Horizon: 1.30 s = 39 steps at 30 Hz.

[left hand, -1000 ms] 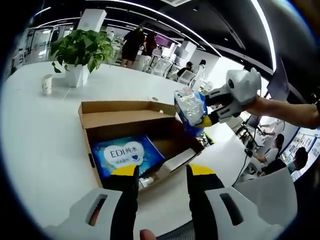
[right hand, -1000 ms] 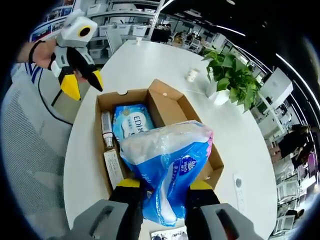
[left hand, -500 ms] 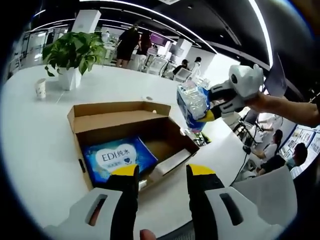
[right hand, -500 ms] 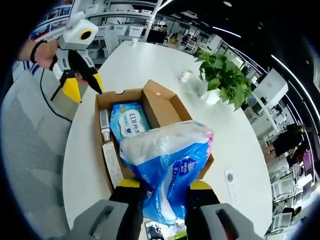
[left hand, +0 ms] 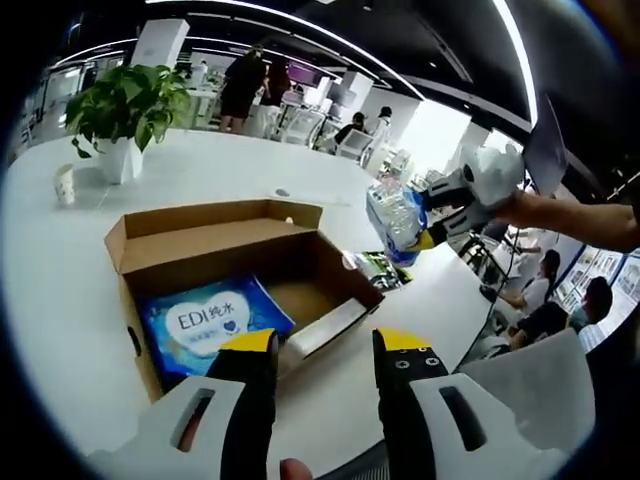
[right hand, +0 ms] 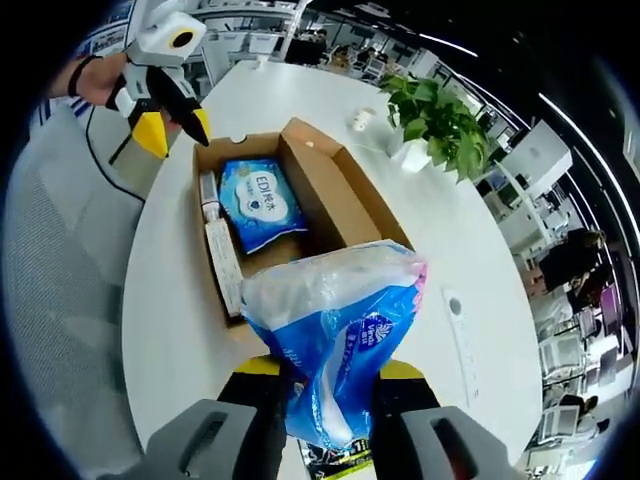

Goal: Operate the shoe box by opening the lid, removing the specified soft item, and placing it in the target area until the item is outside and the box remains undamaged.

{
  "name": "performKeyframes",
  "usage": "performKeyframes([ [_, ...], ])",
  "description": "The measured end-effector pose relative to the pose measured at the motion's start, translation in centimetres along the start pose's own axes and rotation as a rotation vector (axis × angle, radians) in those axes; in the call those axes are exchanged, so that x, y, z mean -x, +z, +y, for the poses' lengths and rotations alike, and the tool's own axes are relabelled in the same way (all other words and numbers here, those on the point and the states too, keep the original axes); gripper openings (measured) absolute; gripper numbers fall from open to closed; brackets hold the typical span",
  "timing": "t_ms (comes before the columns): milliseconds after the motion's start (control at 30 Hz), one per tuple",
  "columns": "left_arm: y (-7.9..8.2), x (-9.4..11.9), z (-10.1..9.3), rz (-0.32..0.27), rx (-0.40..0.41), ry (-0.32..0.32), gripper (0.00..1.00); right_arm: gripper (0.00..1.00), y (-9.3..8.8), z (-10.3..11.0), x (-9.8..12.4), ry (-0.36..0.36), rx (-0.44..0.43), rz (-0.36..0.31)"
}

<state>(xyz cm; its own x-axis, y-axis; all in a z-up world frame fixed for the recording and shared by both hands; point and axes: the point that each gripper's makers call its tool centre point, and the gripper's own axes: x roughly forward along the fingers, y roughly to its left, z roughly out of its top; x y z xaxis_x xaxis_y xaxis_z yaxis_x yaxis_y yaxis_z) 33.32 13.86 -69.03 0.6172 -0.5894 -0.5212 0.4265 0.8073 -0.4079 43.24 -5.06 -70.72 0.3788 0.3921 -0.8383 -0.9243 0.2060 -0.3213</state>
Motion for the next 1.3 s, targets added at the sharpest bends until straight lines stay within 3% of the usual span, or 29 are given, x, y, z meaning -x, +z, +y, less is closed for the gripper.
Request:
performKeyframes([
  [267, -0.1, -1.1, -1.1, 0.025, -0.017, -0.016, 0.38, 0.28, -3.8, -0.2, 0.1, -0.004, -0.046, 0.031],
  [833, -0.2, -4.5, -4.5, 0.074, -0.061, -0.06, 0.39, 0.28, -14.1, 0.9, 2.1, -0.013, -0.15, 0.123],
  [1300, -0.7, -6.9, -6.6, 0.113, -0.09, -0.086, 0.39, 0.28, -20.3, 1.4, 3.2, -0.011, -0.212, 0.168],
])
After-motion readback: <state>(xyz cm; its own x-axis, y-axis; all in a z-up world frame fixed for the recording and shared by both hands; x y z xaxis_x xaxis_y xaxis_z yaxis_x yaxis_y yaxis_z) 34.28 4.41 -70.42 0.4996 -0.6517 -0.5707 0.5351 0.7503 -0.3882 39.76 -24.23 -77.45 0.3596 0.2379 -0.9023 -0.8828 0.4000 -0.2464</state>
